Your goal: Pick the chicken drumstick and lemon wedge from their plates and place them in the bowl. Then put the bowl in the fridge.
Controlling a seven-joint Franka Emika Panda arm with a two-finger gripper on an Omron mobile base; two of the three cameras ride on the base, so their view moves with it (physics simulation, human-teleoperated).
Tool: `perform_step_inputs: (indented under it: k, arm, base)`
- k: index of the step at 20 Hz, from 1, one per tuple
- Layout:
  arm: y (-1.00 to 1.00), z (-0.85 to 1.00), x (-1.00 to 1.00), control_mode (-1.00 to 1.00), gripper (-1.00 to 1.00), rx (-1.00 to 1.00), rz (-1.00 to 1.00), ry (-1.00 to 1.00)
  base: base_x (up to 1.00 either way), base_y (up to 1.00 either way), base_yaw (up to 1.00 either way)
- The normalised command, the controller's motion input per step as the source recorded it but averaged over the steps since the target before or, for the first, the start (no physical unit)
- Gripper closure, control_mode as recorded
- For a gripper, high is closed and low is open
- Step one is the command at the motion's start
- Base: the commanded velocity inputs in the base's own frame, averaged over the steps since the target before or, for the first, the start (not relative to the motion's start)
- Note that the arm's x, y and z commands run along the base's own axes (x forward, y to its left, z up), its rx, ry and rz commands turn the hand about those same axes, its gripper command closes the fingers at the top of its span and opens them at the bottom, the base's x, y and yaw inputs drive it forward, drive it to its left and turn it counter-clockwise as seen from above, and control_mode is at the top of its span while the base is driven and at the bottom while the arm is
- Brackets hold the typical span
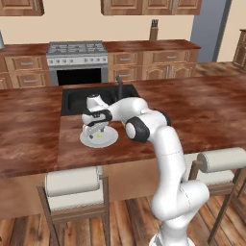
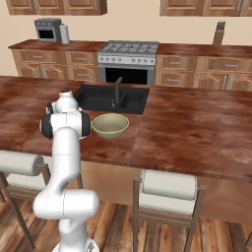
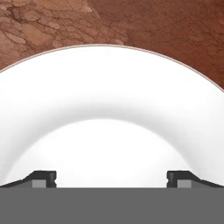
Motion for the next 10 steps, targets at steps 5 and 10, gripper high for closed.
perform_step_inputs:
  k: [5, 10]
  arm:
    - [-0.14, -0.1, -0.11, -1.0, -1.0, 0.0, 0.0, 0.0]
    - [-0.14, -0.06, -0.19, -1.0, -1.0, 0.0, -0.02, 0.0]
  base:
    - [0.0, 0.0, 0.0]
    - [0.0, 0.0, 0.0]
